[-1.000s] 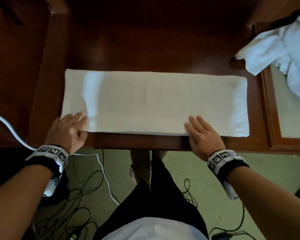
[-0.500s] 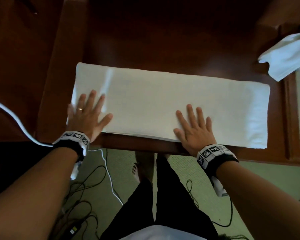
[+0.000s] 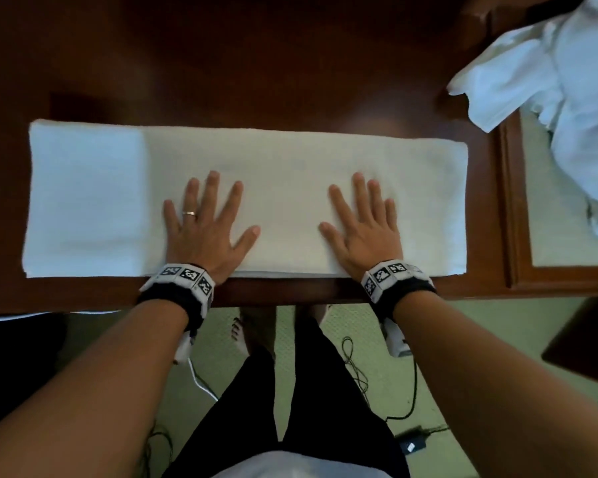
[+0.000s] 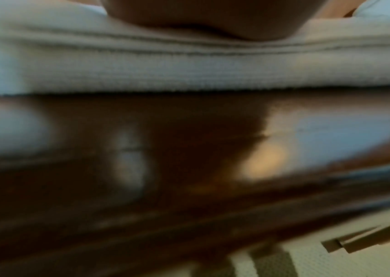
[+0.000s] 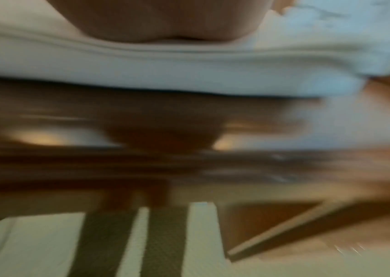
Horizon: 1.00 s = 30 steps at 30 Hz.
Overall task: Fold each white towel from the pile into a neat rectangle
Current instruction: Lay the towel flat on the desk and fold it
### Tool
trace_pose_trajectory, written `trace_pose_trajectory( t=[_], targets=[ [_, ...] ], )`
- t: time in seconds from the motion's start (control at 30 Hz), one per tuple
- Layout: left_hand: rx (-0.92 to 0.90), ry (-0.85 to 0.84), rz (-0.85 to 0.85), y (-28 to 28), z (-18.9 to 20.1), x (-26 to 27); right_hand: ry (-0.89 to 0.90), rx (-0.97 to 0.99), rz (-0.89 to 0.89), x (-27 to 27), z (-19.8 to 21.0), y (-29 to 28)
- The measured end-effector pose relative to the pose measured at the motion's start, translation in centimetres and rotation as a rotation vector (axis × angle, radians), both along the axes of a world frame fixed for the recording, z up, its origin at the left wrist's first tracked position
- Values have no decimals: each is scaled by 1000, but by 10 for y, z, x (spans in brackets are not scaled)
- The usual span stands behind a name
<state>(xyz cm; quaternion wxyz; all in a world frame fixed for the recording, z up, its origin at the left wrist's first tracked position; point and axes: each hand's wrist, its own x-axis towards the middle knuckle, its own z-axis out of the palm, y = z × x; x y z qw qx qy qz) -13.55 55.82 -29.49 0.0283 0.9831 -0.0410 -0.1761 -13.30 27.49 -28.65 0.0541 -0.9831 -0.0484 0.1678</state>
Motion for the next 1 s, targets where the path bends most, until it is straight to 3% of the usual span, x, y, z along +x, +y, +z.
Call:
trace_pose_trajectory(
  t=[0.1, 0.17, 0.23, 0.3, 0.33, 0.4, 0.53, 0.7, 0.77, 0.87, 1.0],
  targets=[
    [4, 3, 8, 1, -2, 5, 35, -31, -273, -17, 9, -85],
    [24, 9, 22, -2, 0, 7, 7, -11, -259, -22, 17, -116],
    [37, 28, 49, -5, 4, 10, -143, 103, -284, -16, 20, -127],
    [47, 67, 84, -6, 9, 14, -305, 250, -514, -4, 22, -131],
    [46, 87, 108, -7, 11, 17, -317, 340, -646, 2, 25, -133],
    [26, 101, 156, -10, 17, 20, -177, 447, -792, 12, 33, -134],
    [20, 138, 226, -21, 23, 21, 81, 406, -792, 24, 42, -132],
    [-11, 146, 311, -36, 31, 21, 287, 525, -772, 37, 53, -141],
    [-58, 143, 343, -38, 33, 22, 240, 534, -728, 50, 62, -146],
    [-189, 80, 362, -41, 45, 25, 5, 477, -651, 97, 90, -156],
    [-150, -2, 249, -45, 60, 19, -227, 309, -510, 170, 146, -178]
  ],
)
